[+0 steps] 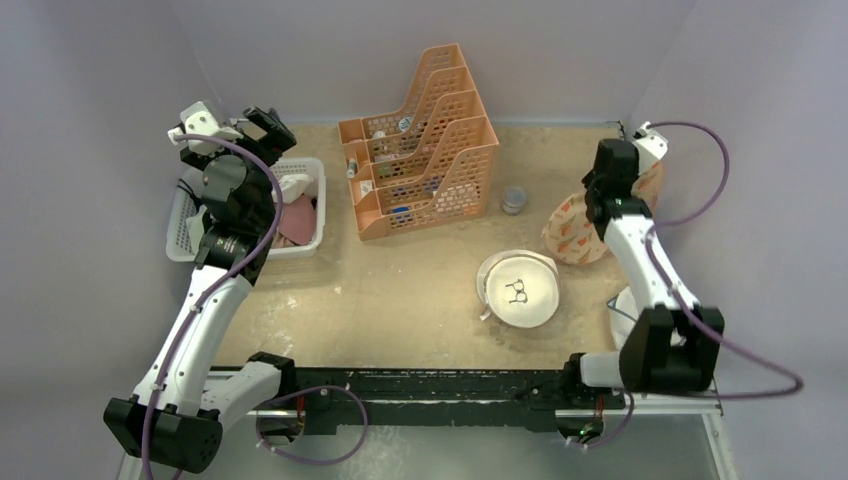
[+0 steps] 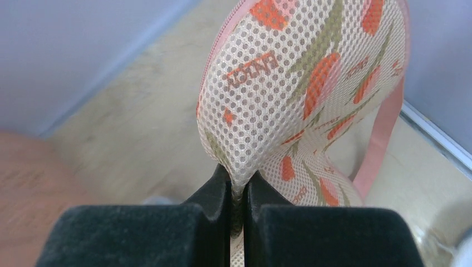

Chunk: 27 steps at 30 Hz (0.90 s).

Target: Unzip the laundry bag and remove the bra

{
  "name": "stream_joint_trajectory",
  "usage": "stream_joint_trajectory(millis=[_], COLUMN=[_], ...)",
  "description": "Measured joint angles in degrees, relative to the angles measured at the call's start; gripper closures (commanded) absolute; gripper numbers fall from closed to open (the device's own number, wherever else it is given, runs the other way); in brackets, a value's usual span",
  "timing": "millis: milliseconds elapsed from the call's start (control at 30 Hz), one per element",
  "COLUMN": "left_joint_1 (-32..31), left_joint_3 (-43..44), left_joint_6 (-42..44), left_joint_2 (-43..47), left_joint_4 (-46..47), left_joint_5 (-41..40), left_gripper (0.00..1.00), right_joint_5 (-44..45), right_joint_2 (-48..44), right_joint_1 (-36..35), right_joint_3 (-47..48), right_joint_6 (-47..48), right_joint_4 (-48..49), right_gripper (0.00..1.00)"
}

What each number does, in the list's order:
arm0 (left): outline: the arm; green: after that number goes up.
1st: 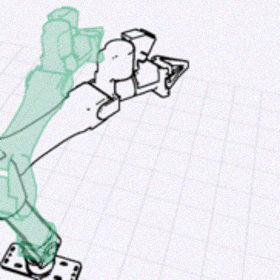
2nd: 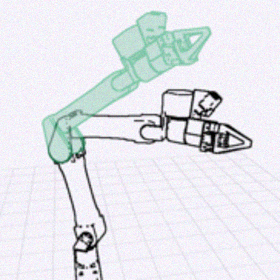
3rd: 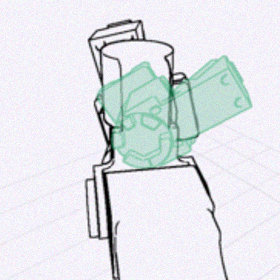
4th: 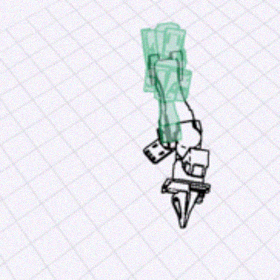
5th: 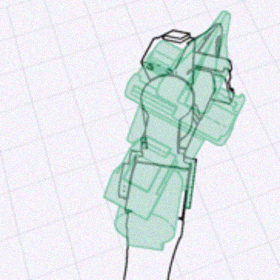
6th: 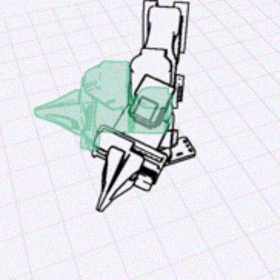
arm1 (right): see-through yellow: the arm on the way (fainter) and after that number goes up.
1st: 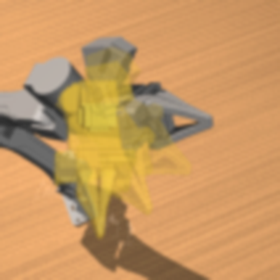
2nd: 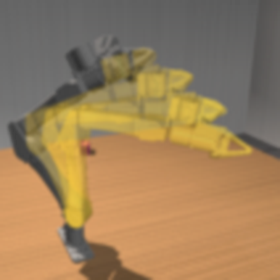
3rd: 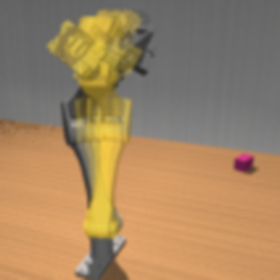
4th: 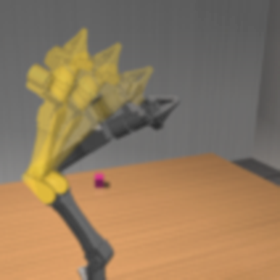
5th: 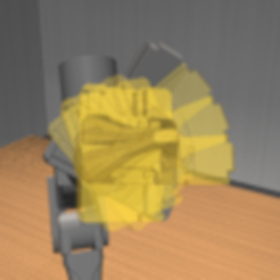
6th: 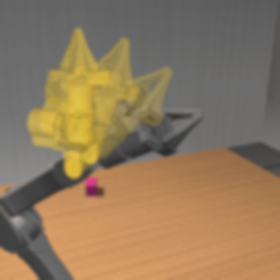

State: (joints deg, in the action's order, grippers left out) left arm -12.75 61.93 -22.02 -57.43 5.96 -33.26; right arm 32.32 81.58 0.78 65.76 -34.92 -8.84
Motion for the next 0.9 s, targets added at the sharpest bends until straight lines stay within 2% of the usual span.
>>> stream_joint_trajectory(millis=[167, 267, 533, 733, 900], left_joint_1=[0.0, 0.0, 0.0, 0.0, 0.0], left_joint_3=[0.0, 0.0, 0.0, 0.0, 0.0], left_joint_6=[0.0, -0.1, -0.1, -0.2, -0.9], left_joint_2=[0.0, 0.0, 0.0, 0.0, 0.0], left_joint_4=[0.0, 0.0, 0.0, 0.0, 0.0], left_joint_5=[0.0, 0.0, 0.0, 0.0, 0.2], left_gripper=[0.02, 0.02, 0.02, 0.03, 0.03], right_joint_5=[-13.8, -21.9, -39.2, -49.1, -60.2], right_joint_2=[-17.8, -23.6, -26.6, -29.9, -28.6], right_joint_1=[0.0, 0.0, 0.0, 0.0, -0.5], right_joint_3=[-16.6, -20.2, -21.7, -21.7, -18.9], right_joint_6=[10.2, 14.1, 20.0, 20.8, 20.3], right_joint_4=[19.1, 27.1, 38.5, 41.9, 43.7], right_gripper=[1.0, 1.0, 1.0, 1.0, 1.0])
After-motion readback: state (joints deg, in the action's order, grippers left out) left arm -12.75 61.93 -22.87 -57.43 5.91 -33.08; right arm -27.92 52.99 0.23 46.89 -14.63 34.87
